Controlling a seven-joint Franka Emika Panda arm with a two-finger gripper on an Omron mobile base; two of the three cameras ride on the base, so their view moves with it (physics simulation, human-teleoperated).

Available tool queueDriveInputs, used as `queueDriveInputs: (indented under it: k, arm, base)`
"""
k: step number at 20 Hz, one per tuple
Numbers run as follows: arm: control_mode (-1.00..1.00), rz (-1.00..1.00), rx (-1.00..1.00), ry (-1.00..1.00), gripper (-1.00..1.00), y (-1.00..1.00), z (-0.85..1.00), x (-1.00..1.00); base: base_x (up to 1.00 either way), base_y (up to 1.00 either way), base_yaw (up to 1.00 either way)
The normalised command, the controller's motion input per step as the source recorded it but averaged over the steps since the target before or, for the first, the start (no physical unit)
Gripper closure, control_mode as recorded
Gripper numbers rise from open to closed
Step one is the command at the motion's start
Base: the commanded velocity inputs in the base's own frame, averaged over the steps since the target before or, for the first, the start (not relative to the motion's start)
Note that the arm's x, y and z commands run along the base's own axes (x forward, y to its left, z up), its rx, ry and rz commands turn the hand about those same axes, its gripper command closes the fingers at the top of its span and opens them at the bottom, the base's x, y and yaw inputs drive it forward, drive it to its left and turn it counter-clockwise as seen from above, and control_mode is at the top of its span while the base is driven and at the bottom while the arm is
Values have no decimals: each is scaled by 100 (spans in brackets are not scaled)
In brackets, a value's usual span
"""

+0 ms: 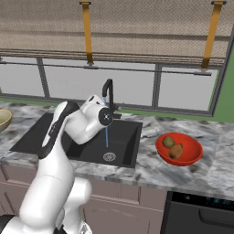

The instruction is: Pick the potatos from the sink and place them in one bowl. Place the orange in the other bowl. Then turn off the sink faucet.

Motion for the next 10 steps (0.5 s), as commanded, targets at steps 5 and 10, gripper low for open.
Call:
queueDriveInputs:
  k: [5,10]
  arm:
    - [-100,4,0,-13,-100,-56,0,24]
    - [-100,0,0,-5,-100,-67,0,0]
  base:
    - [0,0,0]
    - [0,0,0]
